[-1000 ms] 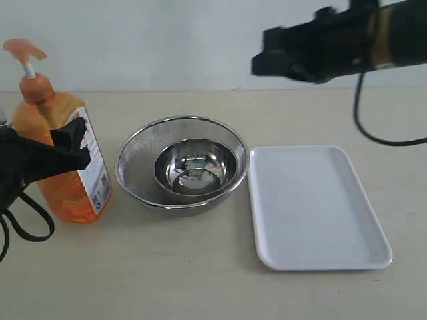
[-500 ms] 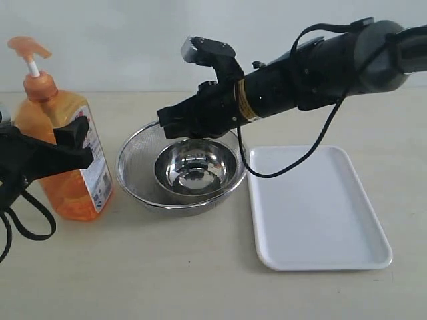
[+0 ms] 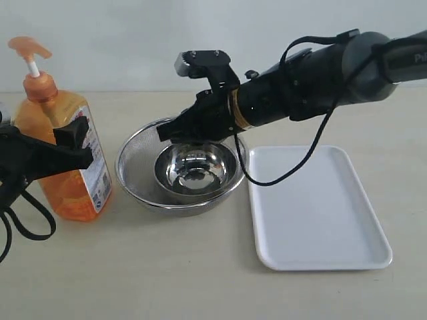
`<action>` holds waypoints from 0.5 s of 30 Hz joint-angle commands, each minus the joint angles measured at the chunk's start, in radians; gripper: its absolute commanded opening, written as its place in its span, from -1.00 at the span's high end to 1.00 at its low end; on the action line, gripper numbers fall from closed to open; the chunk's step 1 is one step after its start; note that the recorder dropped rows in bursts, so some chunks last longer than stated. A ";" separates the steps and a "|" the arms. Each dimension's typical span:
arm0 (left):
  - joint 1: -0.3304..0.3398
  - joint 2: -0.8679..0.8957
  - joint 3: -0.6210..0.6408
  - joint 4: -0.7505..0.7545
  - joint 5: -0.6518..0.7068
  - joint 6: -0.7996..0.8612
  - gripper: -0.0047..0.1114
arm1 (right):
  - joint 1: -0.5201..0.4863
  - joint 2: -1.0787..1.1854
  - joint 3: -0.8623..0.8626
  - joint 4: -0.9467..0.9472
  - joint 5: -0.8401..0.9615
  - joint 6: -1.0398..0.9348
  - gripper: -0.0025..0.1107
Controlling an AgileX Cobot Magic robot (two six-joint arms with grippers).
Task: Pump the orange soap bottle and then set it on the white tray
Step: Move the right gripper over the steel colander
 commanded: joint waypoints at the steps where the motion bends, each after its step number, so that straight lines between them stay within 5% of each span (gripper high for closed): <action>1: -0.004 -0.008 -0.011 -0.001 -0.070 0.004 0.84 | -0.003 -0.112 0.001 0.002 0.064 0.012 0.96; 6: -0.004 -0.008 -0.011 -0.001 -0.070 0.012 0.84 | -0.003 -0.229 0.066 0.002 0.198 -0.048 0.96; 12: -0.004 -0.008 -0.011 -0.001 -0.070 0.012 0.84 | 0.030 -0.333 0.214 0.002 0.645 -0.004 0.96; 15: -0.004 -0.008 -0.011 -0.001 -0.070 0.012 0.84 | 0.030 -0.357 0.230 0.002 0.592 -0.027 0.96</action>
